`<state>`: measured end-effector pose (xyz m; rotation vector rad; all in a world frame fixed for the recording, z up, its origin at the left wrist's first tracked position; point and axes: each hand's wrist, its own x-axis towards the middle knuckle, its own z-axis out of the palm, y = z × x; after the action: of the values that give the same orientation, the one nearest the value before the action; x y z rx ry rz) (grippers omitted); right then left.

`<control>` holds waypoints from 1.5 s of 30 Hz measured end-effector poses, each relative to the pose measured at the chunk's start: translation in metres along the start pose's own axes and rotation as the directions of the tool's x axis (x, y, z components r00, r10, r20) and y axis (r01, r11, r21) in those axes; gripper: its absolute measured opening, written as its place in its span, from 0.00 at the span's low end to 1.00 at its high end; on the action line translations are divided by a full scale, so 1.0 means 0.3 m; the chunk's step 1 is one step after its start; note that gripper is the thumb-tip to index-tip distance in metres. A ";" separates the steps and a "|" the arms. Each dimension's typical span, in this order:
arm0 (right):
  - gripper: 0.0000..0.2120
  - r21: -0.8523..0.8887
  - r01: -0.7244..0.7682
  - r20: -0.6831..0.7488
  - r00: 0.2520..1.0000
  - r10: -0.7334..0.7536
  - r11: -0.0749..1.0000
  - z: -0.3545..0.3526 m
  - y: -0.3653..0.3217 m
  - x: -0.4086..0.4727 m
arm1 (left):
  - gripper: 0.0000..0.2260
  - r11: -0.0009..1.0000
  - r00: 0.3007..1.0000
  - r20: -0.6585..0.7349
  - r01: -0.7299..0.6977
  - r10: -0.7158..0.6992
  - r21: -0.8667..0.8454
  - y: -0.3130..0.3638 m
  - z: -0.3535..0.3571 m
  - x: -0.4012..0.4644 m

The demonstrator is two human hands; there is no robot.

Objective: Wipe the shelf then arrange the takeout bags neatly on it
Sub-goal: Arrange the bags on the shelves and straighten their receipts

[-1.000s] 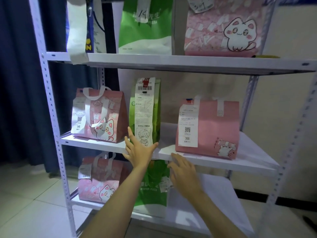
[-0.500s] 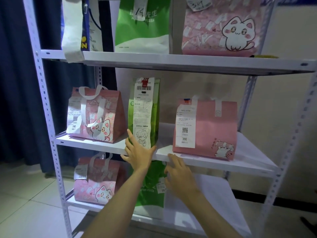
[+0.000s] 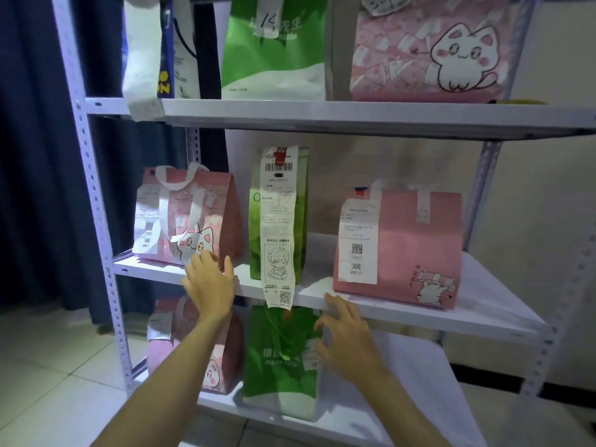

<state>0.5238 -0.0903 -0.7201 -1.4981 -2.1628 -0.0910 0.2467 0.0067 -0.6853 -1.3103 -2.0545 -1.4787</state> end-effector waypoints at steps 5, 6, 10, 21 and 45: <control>0.10 0.069 -0.023 0.047 0.999 0.020 0.997 -0.025 0.007 0.006 | 0.20 0.960 0.988 0.131 -0.114 0.082 0.257 -0.042 -0.005 0.127; 0.10 0.077 -0.023 0.051 0.999 0.019 0.997 -0.026 0.007 0.005 | 0.21 0.950 0.983 0.159 -0.133 0.090 0.282 -0.040 -0.007 0.140; 0.10 0.075 -0.015 0.054 0.998 0.011 0.997 -0.018 0.011 0.000 | 0.16 0.934 0.964 0.244 -0.180 0.105 0.308 -0.037 0.007 0.170; 0.09 0.037 -0.005 0.060 0.998 0.003 0.999 -0.012 0.009 -0.002 | 0.09 0.914 0.933 0.251 -0.320 0.258 0.250 -0.033 -0.003 0.123; 0.15 0.046 -0.108 -0.131 0.985 0.114 0.993 0.219 0.093 -0.215 | 0.15 0.917 0.690 0.604 -0.312 0.399 -0.250 -0.092 -0.005 -0.592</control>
<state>0.5420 -0.1132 -0.8118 -1.5425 -1.9619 -0.1073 0.3209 -0.0849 -0.8210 -2.3890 -1.8806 -1.0711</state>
